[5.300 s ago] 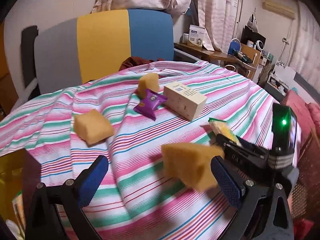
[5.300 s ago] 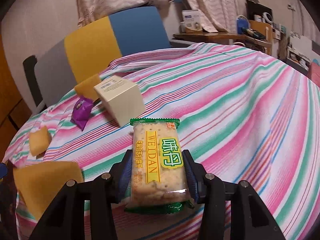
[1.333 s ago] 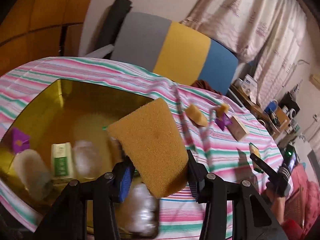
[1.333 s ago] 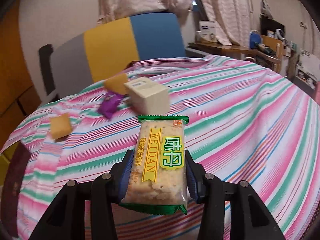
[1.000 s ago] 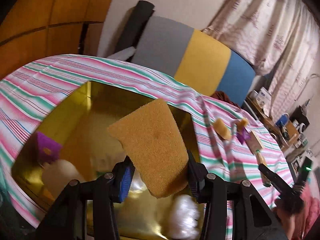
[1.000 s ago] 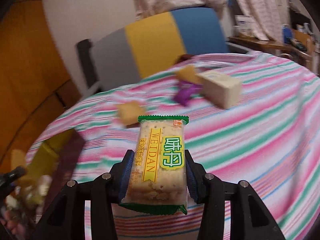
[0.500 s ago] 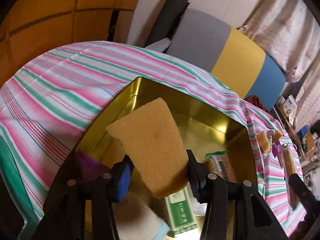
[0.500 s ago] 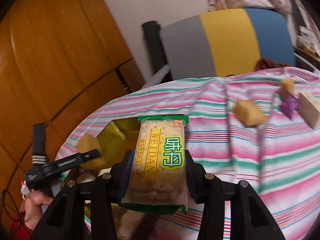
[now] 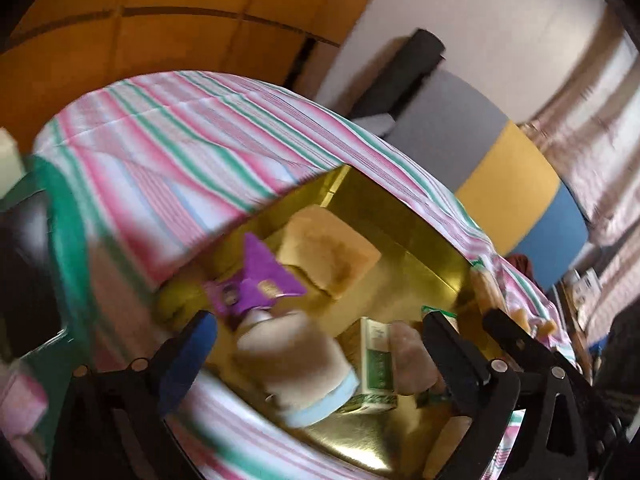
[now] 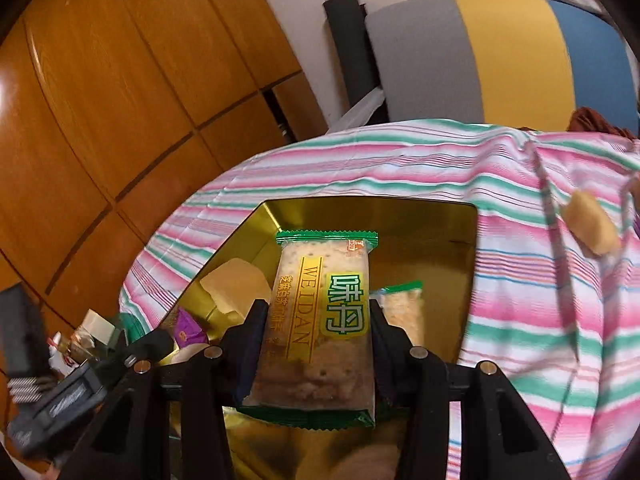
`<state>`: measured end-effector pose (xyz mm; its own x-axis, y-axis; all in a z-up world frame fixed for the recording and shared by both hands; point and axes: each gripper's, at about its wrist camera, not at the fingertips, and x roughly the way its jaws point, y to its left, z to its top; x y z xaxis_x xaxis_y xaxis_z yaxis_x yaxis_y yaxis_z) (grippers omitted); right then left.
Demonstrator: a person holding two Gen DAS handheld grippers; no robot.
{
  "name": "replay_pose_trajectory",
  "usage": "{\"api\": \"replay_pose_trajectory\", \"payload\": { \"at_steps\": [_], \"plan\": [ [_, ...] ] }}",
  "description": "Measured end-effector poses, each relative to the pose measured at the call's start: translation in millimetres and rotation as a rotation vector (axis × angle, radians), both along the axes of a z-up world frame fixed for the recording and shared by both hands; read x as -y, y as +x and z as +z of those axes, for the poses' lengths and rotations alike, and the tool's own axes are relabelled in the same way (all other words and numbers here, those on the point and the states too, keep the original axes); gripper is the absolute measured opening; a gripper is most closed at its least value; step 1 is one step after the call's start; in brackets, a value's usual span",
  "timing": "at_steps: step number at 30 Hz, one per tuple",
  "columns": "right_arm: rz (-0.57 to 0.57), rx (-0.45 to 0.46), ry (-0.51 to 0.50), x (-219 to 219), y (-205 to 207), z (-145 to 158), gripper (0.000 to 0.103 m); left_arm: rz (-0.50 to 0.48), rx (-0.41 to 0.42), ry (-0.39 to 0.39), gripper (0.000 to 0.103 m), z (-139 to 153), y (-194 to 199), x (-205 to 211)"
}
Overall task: Organize objects
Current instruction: 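Open both grippers over the tray to release the sponge cake and WEIDAN packet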
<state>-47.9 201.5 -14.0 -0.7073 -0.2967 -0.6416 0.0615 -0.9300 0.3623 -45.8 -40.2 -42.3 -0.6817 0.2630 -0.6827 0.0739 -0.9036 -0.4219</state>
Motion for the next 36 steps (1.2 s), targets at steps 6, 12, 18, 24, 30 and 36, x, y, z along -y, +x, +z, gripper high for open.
{"api": "replay_pose_trajectory", "payload": {
  "at_steps": [6, 12, 18, 24, 30, 36],
  "plan": [
    [0.05, 0.059, 0.074, 20.5, -38.5, -12.1, 0.048, 0.058, 0.004, 0.016, 0.103, 4.1, 6.3, 10.4],
    [0.045, 0.16, 0.026, 26.1, -68.1, -29.3, 0.048, 0.092, 0.018, 0.03, 0.103, 3.2, 6.5, 20.5],
    [0.014, 0.248, -0.06, 32.9, -87.9, -45.0, 0.049, 0.102, 0.026, 0.04, 0.103, 4.0, 8.3, 23.5],
    [-0.007, 0.249, -0.14, 32.7, -86.8, -48.3, 0.05, 0.109, 0.032, 0.047, 0.103, 5.7, 10.2, 25.6],
    [0.009, 0.185, -0.082, 29.6, -65.3, -28.7, 0.051, 0.092, 0.03, 0.038, 0.103, 7.2, 12.0, 19.4],
    [0.0, 0.124, 0.011, 20.4, -38.5, -8.6, 0.051, 0.048, 0.032, 0.022, 0.103, 7.9, 17.9, 3.6]
  ]
}}
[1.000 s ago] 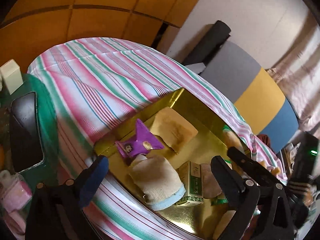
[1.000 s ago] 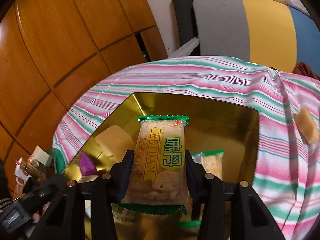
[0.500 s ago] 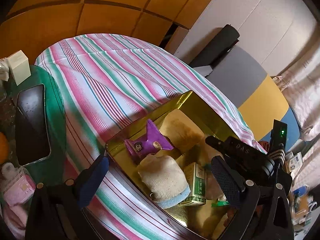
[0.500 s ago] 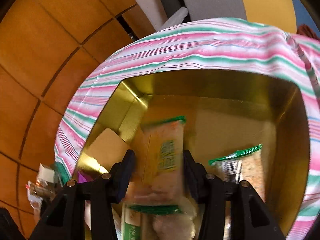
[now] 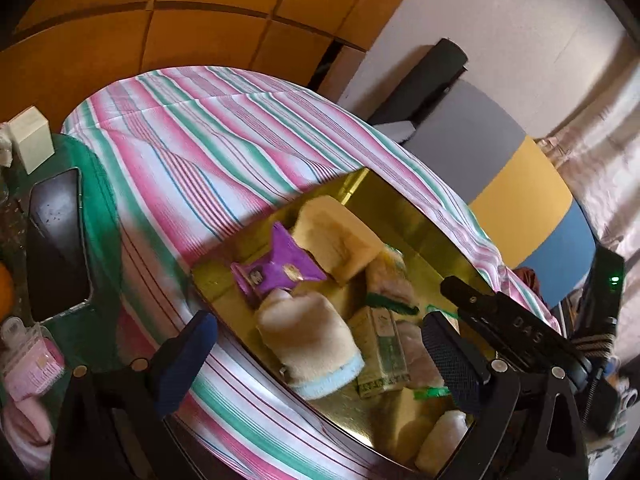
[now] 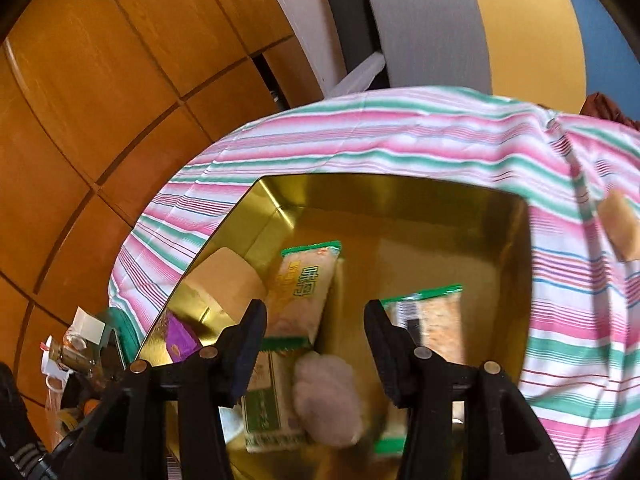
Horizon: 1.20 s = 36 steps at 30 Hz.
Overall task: Organize objects
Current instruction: 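Open both grippers over the tray to release the sponge cake and WEIDAN packet, then move both open grippers back toward the remaining items on the cloth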
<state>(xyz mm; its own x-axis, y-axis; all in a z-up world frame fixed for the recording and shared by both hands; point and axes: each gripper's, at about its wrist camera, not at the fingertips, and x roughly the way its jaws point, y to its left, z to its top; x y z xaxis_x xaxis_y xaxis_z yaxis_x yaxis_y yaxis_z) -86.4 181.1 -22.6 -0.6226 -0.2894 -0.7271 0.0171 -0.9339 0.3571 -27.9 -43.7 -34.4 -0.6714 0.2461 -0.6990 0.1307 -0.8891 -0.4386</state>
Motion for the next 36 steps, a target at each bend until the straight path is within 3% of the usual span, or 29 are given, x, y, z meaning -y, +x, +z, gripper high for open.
{"api": "replay_pose_trajectory", "payload": {
  "at_steps": [5, 14, 28, 36],
  "plan": [
    [-0.011, -0.05, 0.062, -14.0, 22.4, 12.2, 0.053, -0.062, -0.024, -0.018, 0.103, 5.1, 6.6, -17.6],
    [-0.167, -0.156, 0.32, -75.0, 77.2, 25.3, 0.059, -0.183, -0.041, -0.069, 0.103, 7.6, 18.1, -53.8],
    [-0.447, 0.061, 0.234, -210.0, 138.3, -45.3, 0.06, -0.514, -0.126, -0.17, 0.103, 12.3, 62.3, -156.7],
    [-0.547, 0.053, 0.212, -263.7, 148.4, -49.7, 0.06, -0.635, -0.123, -0.23, 0.103, 7.5, 75.5, -206.0]
  ]
}}
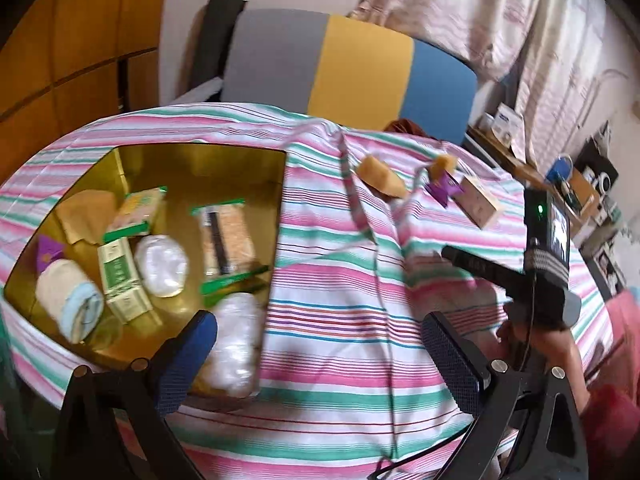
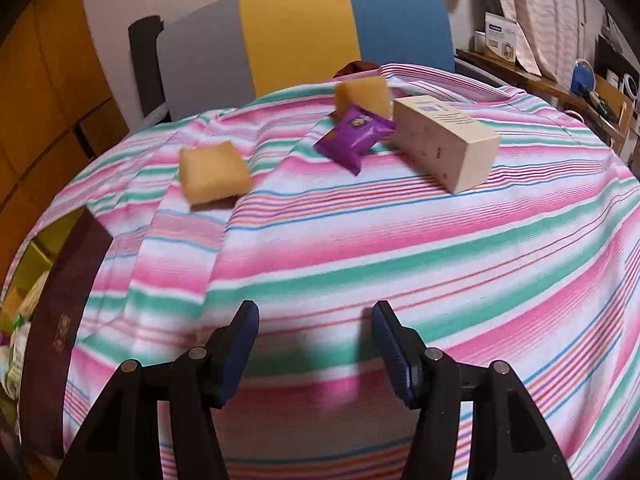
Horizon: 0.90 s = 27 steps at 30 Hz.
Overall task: Organize objects
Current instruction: 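Move both open grippers back toward the remaining items on the cloth, then grasp the purple candy packet with the right gripper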
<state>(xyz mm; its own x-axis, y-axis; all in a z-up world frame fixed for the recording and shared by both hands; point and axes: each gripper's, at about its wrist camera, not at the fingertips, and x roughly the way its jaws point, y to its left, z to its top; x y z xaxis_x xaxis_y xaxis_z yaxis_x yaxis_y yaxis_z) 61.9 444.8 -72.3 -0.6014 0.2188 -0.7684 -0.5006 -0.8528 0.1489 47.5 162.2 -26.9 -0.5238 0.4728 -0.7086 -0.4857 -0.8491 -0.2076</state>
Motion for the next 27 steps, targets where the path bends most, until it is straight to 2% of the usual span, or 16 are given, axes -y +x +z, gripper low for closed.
{"api": "replay_pose_trajectory", "payload": {
  "at_steps": [4, 9, 15, 23, 25, 27],
  "plan": [
    [-0.023, -0.032, -0.044, -19.7, -8.0, 0.2, 0.06, -0.026, -0.01, -0.024, 0.103, -1.6, 2.3, -16.7],
    [-0.1, -0.103, -0.14, -58.8, -38.3, 10.1, 0.06, -0.041, -0.019, -0.04, 0.103, -2.5, 4.0, -30.0],
    [-0.182, -0.161, -0.194, -93.3, -79.7, 14.5, 0.06, -0.024, -0.041, -0.051, 0.103, -2.8, 0.9, -32.6],
    [-0.224, -0.166, -0.236, -119.2, -105.5, 2.1, 0.059, 0.023, -0.039, -0.052, 0.103, -5.4, -9.7, -27.1],
    [-0.204, -0.14, -0.23, -120.5, -107.6, -3.3, 0.046, 0.032, -0.037, -0.051, 0.103, -5.8, -11.7, -26.9],
    [-0.174, -0.13, -0.193, -118.2, -105.6, -3.9, 0.043, 0.034, -0.032, -0.045, 0.103, -5.2, -13.7, -27.9]
  ]
}}
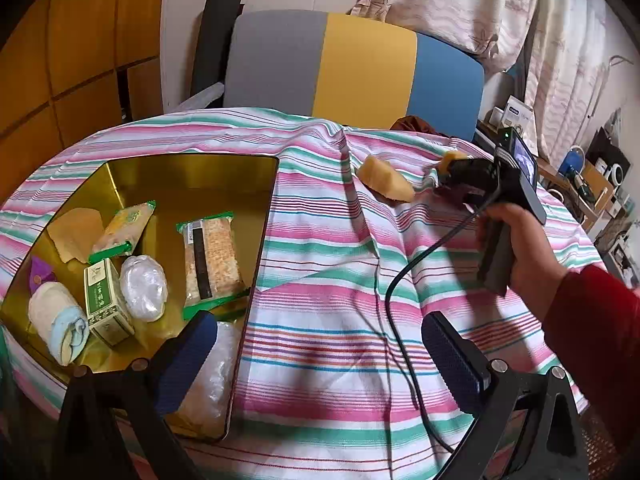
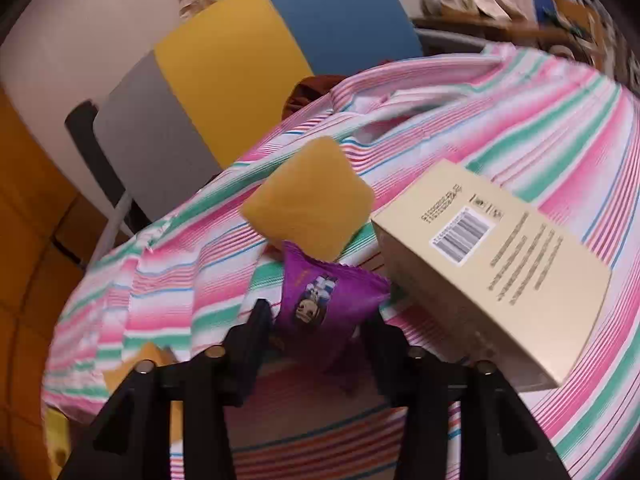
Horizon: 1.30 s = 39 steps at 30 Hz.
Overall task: Organize objects
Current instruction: 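Grasp the purple candy packet with the right gripper, then grasp another yellow sponge cake with the left gripper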
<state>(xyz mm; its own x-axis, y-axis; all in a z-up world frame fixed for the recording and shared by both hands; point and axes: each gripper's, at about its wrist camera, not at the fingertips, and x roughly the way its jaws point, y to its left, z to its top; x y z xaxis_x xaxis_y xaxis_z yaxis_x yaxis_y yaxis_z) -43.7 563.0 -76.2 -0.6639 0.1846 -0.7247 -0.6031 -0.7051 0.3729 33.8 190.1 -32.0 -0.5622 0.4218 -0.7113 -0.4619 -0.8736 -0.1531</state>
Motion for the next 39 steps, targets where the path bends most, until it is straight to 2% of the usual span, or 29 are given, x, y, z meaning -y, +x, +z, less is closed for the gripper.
{"api": "replay_pose_trajectory", "payload": {
  "at_steps": [2, 7, 12, 18, 25, 31, 35, 37, 38, 39],
  "plan": [
    [0.044, -0.01, 0.005, 3.4, 6.2, 0.2, 0.038, 0.001, -0.001, 0.0, 0.103, 1.3, -2.4, -2.2],
    [0.09, -0.038, -0.025, 9.7, 36.0, -2.1, 0.038, 0.004, -0.013, 0.023, 0.103, 13.2, -11.3, -13.0],
    [0.137, -0.048, 0.005, 22.5, 67.4, -0.8, 0.038, 0.017, -0.03, 0.033, 0.103, 25.2, -30.4, -36.5],
    [0.107, -0.109, -0.018, 28.5, 99.5, -4.7, 0.038, 0.035, -0.008, 0.019, 0.103, 23.2, -70.2, -84.1],
    [0.068, -0.155, -0.058, 19.6, 108.8, -11.4, 0.038, 0.033, 0.01, -0.067, 0.103, 1.1, -117.0, -157.2],
    [0.062, -0.174, -0.069, 19.4, 109.2, -12.5, 0.037, 0.057, 0.047, -0.118, 0.103, -21.8, -151.2, -202.6],
    [0.059, -0.19, -0.083, 17.5, 109.6, -13.8, 0.037, 0.029, 0.058, -0.175, 0.102, -42.0, -166.3, -222.1],
    [0.056, -0.196, -0.086, 17.0, 110.7, -14.4, 0.037, 0.014, 0.045, -0.192, 0.098, -50.9, -170.2, -223.9],
    [0.054, -0.197, -0.087, 17.1, 111.1, -14.4, 0.037, 0.01, 0.046, -0.192, 0.088, -55.6, -172.3, -221.9],
    [0.054, -0.198, -0.087, 17.0, 111.3, -14.6, 0.037, 0.015, 0.056, -0.175, 0.083, -61.0, -174.4, -216.4]
  ]
}}
